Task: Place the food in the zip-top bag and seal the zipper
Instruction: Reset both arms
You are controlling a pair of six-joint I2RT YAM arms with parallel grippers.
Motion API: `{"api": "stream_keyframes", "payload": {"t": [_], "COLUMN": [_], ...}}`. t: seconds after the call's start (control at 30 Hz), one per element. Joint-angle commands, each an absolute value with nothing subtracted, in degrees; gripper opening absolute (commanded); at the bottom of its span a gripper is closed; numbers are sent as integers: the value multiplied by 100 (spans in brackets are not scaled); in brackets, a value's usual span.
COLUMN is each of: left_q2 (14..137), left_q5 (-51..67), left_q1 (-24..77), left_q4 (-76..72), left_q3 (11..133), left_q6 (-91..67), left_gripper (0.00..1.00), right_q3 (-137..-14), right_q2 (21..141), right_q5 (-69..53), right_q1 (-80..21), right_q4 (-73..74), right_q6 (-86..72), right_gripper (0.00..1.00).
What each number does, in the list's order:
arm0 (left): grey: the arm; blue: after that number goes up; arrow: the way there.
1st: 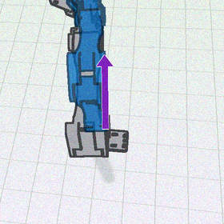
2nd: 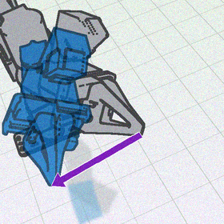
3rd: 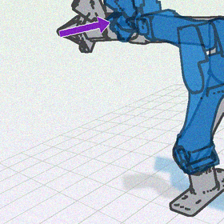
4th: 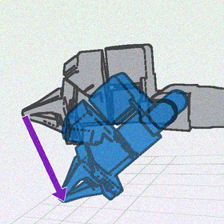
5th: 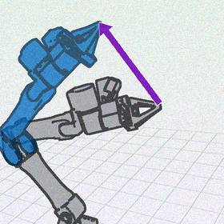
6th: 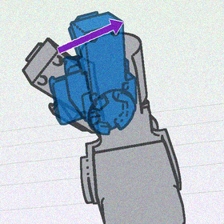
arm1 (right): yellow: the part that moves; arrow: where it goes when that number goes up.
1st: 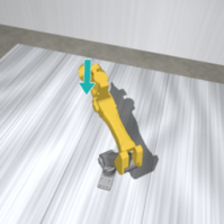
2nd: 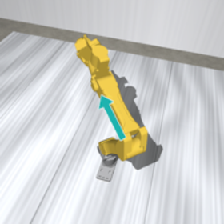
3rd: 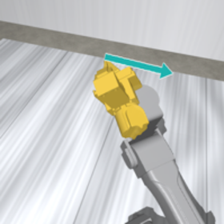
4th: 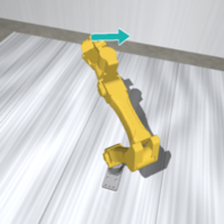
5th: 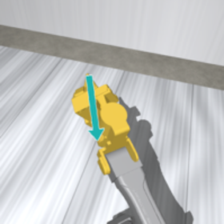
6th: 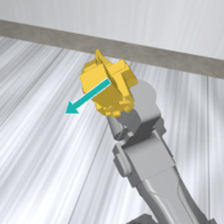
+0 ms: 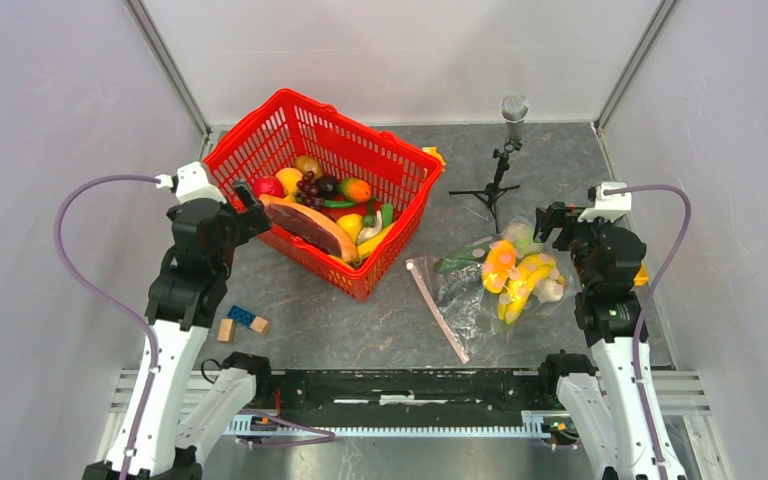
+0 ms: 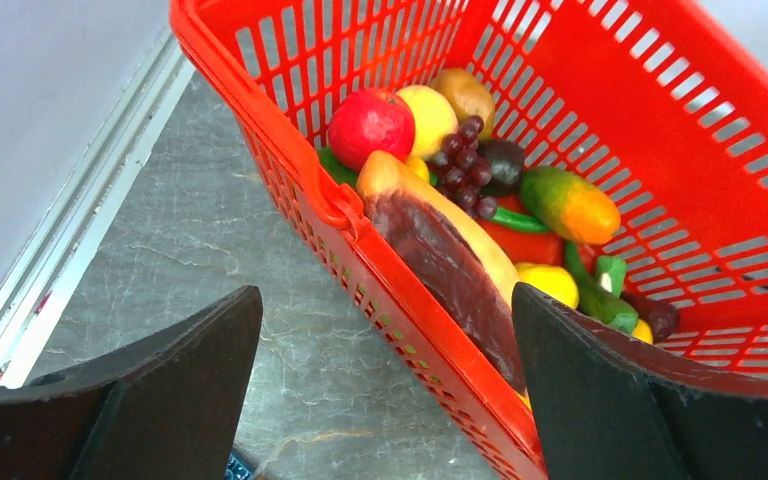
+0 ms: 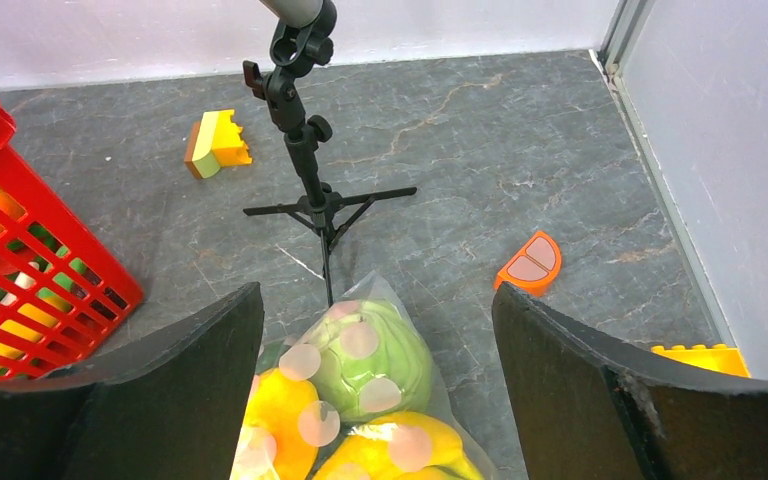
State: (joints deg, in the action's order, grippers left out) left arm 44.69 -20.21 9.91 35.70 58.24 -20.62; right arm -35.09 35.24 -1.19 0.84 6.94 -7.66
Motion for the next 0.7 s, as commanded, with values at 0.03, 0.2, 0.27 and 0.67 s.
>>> {"api": "stream_keyframes", "payload": {"t": [0.03,0.2,0.27,0.67], "left_q2": [4107,3997,3997,4062], "left_q5": [-2310,-2510,-2506,-2338], "left_q1": [967,967,967,967], "left_q4": [3445,3241,3190,3093], "left_q3": [5865,5627,5565,5599], "left_q6": [-2427,-2460,-2474,-2468], "left_gripper": [100,100,100,100], "right_q3": [-3540,-3642,-3680,-3742], "right_q2": [3394,3290,3225,3083], "right_q5": [-35,-35,104,136], "right_q1": [77,79,74,74], "right_q4": [648,720,745,905], "right_q6": [-727,-730,-732,-733], "right_gripper": [88,88,89,98]}}
